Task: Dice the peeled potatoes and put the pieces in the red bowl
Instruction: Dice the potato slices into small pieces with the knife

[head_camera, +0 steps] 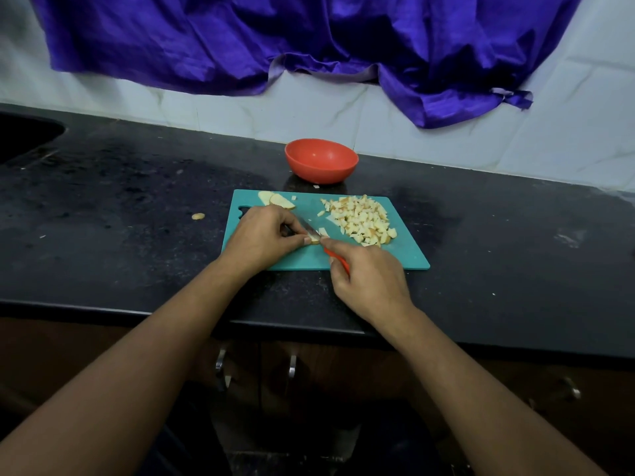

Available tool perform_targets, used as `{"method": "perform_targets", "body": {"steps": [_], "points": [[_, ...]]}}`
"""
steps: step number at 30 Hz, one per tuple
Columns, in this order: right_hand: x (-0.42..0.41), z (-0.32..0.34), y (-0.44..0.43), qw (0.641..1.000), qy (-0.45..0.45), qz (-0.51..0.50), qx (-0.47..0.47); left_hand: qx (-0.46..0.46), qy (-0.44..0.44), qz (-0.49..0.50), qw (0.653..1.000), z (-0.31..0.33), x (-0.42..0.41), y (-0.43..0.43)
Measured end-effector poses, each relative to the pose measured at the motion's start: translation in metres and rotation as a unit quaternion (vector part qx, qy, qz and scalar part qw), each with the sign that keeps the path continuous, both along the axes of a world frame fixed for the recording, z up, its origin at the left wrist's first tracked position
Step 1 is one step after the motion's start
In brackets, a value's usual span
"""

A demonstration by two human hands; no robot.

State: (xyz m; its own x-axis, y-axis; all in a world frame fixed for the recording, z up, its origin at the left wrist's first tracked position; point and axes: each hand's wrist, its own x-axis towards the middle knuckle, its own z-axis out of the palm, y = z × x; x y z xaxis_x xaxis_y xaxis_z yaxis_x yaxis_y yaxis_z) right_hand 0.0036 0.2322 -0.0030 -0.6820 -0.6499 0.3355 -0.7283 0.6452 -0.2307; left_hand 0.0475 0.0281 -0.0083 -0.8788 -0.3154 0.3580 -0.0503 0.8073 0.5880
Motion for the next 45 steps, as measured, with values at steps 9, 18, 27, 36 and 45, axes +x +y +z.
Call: {"method": "perform_targets", "body": {"steps": [9,18,27,36,45], "points": [[-0.004,-0.008,0.018,0.993,-0.087,-0.007,-0.08,0.015,-0.006,0.004,1.0,0.0,-0.001,0.0],[0.005,0.003,-0.002,0.993,-0.071,-0.02,-0.088,0.032,-0.001,0.008,0.999,0.0,0.004,-0.001],[0.012,0.005,-0.009,1.0,0.011,0.004,0.017,0.031,0.005,0.002,0.999,0.003,0.006,0.001],[0.003,0.001,0.015,0.998,-0.06,0.022,-0.012,0.045,0.005,0.016,0.999,-0.001,0.003,-0.001],[-0.01,-0.007,0.014,0.989,-0.092,-0.045,-0.108,0.064,-0.004,0.027,0.998,-0.002,0.001,-0.003]]}}
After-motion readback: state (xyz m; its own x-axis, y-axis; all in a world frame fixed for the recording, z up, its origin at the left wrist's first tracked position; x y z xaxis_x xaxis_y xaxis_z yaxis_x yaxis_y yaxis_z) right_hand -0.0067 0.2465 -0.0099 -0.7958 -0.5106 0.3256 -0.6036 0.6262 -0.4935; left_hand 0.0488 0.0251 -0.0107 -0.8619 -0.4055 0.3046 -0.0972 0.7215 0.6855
